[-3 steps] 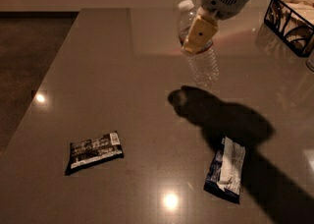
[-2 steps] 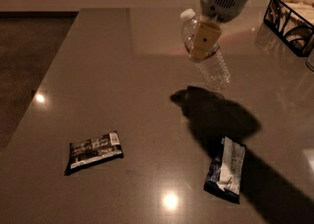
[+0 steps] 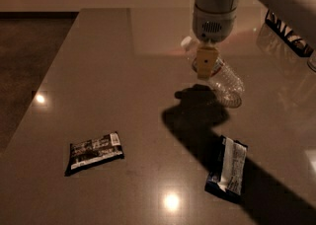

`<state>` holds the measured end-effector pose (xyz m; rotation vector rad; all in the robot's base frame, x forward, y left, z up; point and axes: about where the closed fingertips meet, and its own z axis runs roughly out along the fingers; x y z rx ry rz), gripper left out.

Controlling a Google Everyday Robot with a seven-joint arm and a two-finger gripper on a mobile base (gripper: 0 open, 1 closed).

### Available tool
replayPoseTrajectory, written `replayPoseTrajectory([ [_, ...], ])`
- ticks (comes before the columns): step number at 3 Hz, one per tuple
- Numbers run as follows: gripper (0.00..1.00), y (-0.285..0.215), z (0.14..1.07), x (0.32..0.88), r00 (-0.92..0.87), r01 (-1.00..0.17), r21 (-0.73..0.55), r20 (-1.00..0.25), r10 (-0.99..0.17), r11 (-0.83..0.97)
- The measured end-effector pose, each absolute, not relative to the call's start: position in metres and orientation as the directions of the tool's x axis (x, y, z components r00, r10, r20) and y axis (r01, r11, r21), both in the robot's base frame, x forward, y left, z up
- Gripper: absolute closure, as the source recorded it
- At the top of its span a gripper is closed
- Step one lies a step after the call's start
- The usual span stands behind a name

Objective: Knock water bottle over

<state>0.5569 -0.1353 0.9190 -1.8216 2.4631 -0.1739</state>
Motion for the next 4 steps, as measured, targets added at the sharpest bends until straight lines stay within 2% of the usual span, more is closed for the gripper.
replayPoseTrajectory([
  [1,0.36,-0.138,0.892,0.558,-0.268,-0.960,-0.119,0.111,-0.957,0.255],
  [2,0.12,-0.139,0.883,0.550,-0.228,-0.969,-0.128,0.130,-0.965,0.212],
  [3,0.00,-0.136,0.882,0.555,-0.227,-0.967,-0.145,0.114,-0.967,0.209],
  [4,0.00,-0.134,0.882,0.559,-0.225,-0.965,-0.159,0.102,-0.969,0.207],
])
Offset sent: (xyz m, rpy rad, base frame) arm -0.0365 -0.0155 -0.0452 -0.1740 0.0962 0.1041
